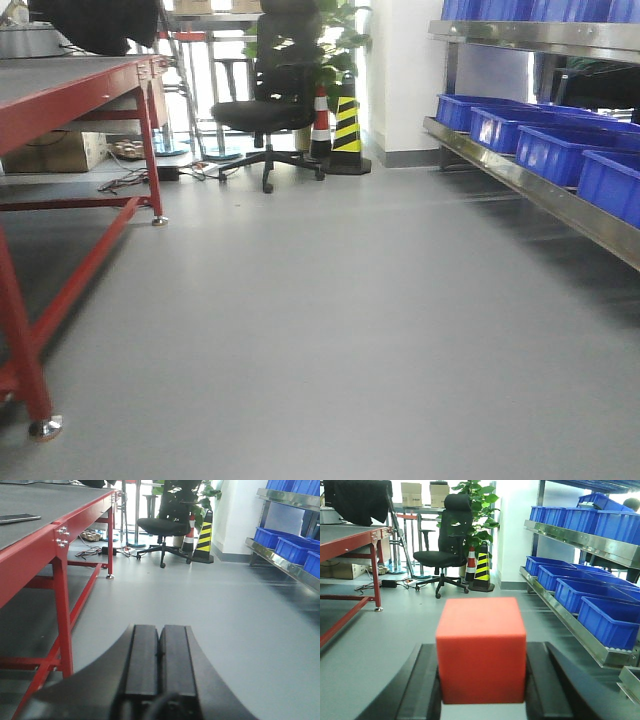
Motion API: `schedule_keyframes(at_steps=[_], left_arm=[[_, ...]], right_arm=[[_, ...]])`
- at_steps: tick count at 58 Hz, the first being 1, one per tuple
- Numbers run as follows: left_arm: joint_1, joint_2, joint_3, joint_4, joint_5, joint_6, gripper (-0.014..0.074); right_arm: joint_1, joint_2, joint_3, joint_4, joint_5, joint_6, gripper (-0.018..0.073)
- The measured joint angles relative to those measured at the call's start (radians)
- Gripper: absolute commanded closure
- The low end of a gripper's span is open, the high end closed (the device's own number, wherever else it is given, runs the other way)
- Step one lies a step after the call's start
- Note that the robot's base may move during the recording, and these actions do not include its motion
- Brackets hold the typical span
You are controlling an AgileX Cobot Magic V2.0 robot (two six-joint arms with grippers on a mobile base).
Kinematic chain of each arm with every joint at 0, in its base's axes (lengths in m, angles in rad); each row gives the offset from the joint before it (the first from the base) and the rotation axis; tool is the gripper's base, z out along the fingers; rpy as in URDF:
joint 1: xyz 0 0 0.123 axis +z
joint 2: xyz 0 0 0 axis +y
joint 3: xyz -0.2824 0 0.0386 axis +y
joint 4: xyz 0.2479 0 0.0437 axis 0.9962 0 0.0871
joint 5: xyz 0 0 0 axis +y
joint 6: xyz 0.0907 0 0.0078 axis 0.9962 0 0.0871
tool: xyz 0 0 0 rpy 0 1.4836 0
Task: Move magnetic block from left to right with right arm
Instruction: 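Drive the base away from the first table holding the cube, then drive the base toward the office chair and traffic cone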
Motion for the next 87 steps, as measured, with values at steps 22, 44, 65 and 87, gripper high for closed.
schedule_keyframes(at_steps=[22,44,65,87], left_arm=[[0.0,0.0,0.0,0.0,0.0,0.0,0.0713],[0.0,0.0,0.0,0.0,0.0,0.0,0.0713],[0.0,0.0,0.0,0.0,0.0,0.0,0.0713],[0.0,0.0,0.0,0.0,0.0,0.0,0.0713]], right_arm=[[0.0,0.0,0.0,0.0,0.0,0.0,0.0282],[0.0,0.0,0.0,0.0,0.0,0.0,0.0282],[0.0,0.0,0.0,0.0,0.0,0.0,0.0282],[0.0,0.0,0.0,0.0,0.0,0.0,0.0282]])
